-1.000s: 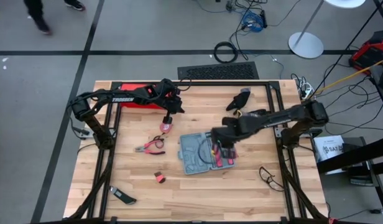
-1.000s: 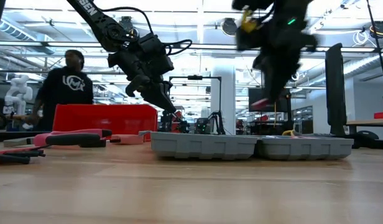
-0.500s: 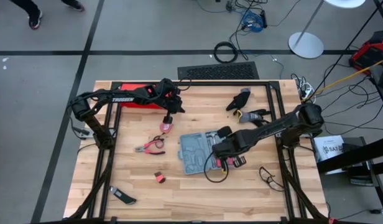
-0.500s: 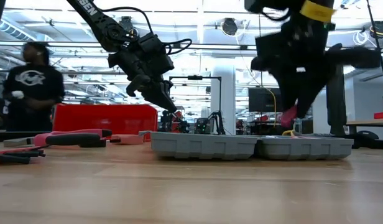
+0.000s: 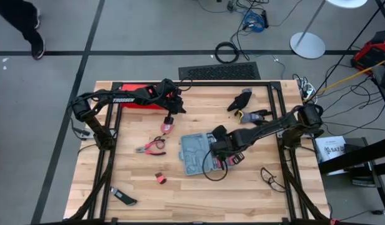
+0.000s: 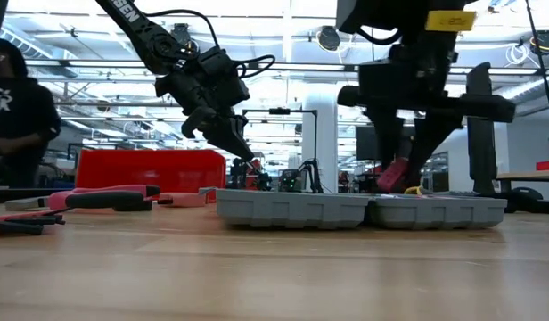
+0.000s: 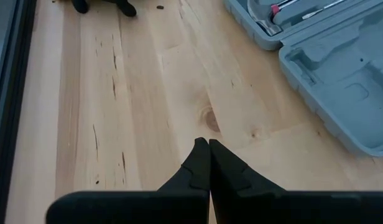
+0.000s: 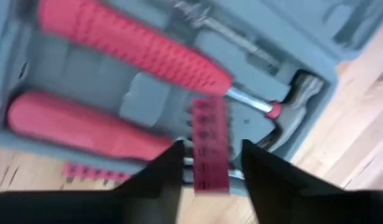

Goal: Prefit tool cases
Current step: Put the screwdriver bit holder in the gray pre-fit tool case

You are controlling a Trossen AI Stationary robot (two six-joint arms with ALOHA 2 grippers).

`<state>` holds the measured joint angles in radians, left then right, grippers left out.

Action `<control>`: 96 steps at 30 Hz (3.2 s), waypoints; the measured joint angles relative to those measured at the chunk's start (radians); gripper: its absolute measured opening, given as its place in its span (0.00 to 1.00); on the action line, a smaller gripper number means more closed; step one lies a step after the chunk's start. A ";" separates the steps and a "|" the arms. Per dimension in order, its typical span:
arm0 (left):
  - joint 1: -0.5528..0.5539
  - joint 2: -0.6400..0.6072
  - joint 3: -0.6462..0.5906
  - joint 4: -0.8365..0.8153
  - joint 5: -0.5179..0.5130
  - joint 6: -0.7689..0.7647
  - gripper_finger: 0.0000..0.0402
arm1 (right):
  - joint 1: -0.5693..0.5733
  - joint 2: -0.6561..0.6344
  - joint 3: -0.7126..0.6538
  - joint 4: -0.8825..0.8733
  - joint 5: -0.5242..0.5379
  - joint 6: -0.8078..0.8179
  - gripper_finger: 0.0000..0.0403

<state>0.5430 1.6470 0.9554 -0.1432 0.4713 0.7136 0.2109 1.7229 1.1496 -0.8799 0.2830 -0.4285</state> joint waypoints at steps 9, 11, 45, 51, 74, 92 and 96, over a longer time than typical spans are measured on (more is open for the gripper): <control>0.000 0.000 0.000 0.000 0.000 0.000 0.00 | -0.008 0.000 0.001 -0.022 0.072 0.002 0.56; 0.000 0.000 0.000 0.000 0.000 0.000 0.00 | -0.008 -0.003 0.001 -0.082 0.109 0.037 0.53; 0.000 0.000 -0.025 -0.004 0.000 0.000 0.00 | -0.072 0.044 -0.003 -0.056 -0.047 0.594 0.00; 0.000 0.000 -0.027 0.000 0.000 0.000 0.00 | -0.073 0.098 -0.003 -0.017 0.026 0.517 0.00; 0.000 0.000 -0.027 0.004 0.001 0.000 0.00 | -0.109 0.098 -0.004 0.137 0.192 0.312 0.00; 0.000 0.000 -0.027 0.003 0.004 0.000 0.00 | -0.114 0.097 -0.004 0.173 0.067 0.394 0.00; 0.000 0.000 -0.026 0.003 0.004 0.000 0.00 | -0.091 0.097 -0.003 0.161 0.049 0.415 0.00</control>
<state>0.5426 1.6470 0.9291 -0.1398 0.4753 0.7139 0.1197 1.8198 1.1461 -0.7186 0.3325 -0.0134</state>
